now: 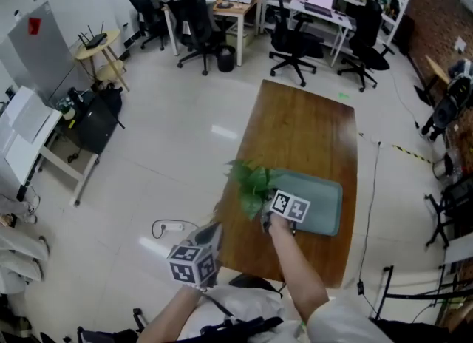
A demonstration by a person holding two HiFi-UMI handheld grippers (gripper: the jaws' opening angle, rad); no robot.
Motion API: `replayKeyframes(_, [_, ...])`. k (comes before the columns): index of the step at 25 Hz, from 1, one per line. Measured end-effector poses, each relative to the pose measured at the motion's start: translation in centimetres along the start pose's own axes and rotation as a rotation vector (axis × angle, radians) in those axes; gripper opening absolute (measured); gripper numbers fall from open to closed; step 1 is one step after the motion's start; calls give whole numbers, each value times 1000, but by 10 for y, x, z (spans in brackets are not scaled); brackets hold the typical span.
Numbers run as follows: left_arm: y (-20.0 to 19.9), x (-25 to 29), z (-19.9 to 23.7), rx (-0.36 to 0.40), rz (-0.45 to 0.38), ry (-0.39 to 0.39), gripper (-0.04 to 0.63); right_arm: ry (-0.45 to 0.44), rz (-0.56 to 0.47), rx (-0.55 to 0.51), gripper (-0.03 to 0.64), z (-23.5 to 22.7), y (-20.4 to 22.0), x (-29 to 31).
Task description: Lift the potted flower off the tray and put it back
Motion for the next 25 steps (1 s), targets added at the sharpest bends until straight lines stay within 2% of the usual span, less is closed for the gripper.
replayKeyframes(10, [4,-17,12,-42,-7,-69,-5,-8,69,-13,63,2,13,22])
replayKeyframes(25, [5,-20,17,-29,-1,-37,-5,24,84,17,94,-4,28,20])
Point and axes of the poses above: the fingertips, and each gripper's own axes: x forward along the fingers, z to its left, y out of its underside, the point moved 9 cm from there along -x, backward along the fingers, and after that the axes turned 14 degrees about -y, right-handed, at the moved point
